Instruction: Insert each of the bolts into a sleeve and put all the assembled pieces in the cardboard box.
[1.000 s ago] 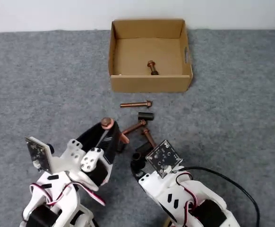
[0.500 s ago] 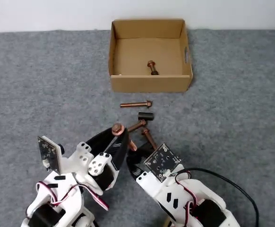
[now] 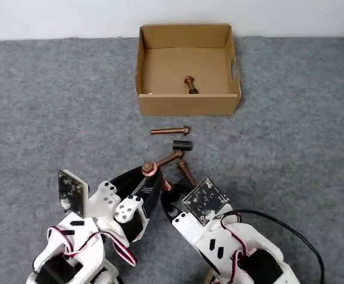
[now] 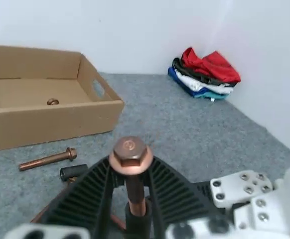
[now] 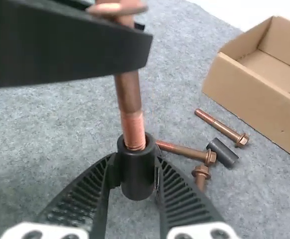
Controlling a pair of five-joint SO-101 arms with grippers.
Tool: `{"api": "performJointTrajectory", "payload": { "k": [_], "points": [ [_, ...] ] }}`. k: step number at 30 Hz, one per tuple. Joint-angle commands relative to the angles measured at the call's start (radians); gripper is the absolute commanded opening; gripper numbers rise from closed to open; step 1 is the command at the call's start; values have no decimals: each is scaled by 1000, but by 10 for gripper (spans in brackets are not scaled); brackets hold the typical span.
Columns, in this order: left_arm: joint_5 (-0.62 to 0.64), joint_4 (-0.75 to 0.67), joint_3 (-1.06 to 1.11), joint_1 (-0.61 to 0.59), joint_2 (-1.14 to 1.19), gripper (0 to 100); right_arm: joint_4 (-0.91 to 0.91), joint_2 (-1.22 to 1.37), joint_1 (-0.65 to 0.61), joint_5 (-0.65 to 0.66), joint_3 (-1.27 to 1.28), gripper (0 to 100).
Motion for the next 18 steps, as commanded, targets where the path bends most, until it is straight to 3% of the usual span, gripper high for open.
{"api": "performJointTrajectory", "payload": {
  "k": [1, 5, 11, 18],
  "points": [
    [-17, 9, -25, 0, -6, 4, -31, -8, 10, 9, -26, 8],
    [-28, 25, 12, 44, -2, 4, -45, -8, 7, 92, -26, 8],
    [-146, 35, 96, 103, -2, 9, -104, -7, 7, 127, -23, 8],
    [-175, 84, 104, 97, -2, 190, -101, -7, 12, 127, -23, 8]
  ]
}}
